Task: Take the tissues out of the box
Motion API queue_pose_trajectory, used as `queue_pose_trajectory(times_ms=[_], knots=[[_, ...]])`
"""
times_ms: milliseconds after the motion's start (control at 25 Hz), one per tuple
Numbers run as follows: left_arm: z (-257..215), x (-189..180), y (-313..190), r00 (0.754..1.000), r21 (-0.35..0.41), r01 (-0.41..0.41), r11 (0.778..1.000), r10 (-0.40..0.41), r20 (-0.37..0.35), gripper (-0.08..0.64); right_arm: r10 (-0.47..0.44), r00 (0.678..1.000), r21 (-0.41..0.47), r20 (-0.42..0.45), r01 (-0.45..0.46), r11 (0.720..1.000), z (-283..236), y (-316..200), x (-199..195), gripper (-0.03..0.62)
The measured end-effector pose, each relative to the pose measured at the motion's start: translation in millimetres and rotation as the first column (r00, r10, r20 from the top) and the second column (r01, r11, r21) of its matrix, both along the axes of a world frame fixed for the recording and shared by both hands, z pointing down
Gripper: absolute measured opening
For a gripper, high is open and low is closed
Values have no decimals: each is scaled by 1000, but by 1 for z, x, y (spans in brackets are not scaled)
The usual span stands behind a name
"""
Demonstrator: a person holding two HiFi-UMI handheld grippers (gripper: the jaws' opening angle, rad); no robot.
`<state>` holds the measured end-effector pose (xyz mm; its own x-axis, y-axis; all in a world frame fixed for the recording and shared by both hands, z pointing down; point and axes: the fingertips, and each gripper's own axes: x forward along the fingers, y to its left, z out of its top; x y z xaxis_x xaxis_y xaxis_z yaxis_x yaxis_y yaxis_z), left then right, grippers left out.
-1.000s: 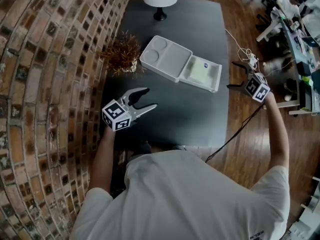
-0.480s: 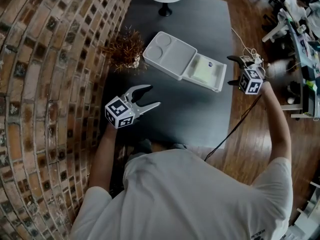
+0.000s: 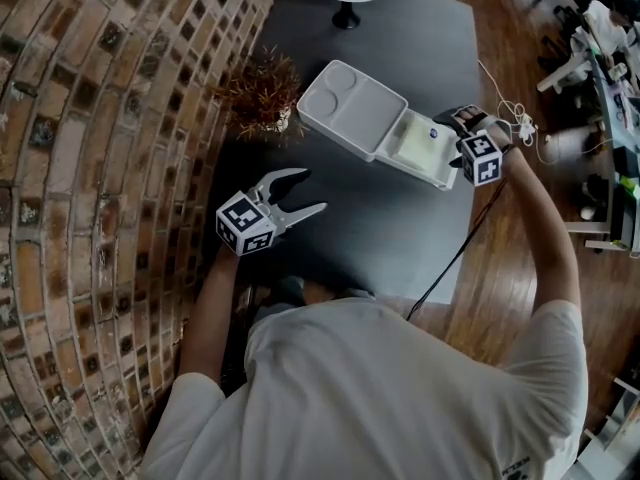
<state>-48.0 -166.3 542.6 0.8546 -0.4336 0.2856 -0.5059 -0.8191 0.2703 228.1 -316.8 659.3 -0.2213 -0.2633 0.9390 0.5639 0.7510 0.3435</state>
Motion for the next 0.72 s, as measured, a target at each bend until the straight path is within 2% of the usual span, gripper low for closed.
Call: queue_pose_trajectory(times_ms=[160, 280, 520, 720], knots=[[2, -4, -3, 1000, -5, 14, 1000, -14, 2, 301, -122, 990, -1, -64, 122, 993, 18, 1, -19, 517], [4, -7, -5, 1000, -7, 20, 1000, -20, 6, 301, -219, 968, -14, -125, 219, 976, 32, 3, -29, 505], [5, -11, -6, 999, -9, 37, 999, -37, 9, 301, -413, 885, -20, -217, 418, 908, 57, 7, -44, 505], [10, -15, -2, 999, -20, 45, 999, -44, 20, 301, -518, 805, -75, -289, 520, 851, 78, 13, -44, 514]])
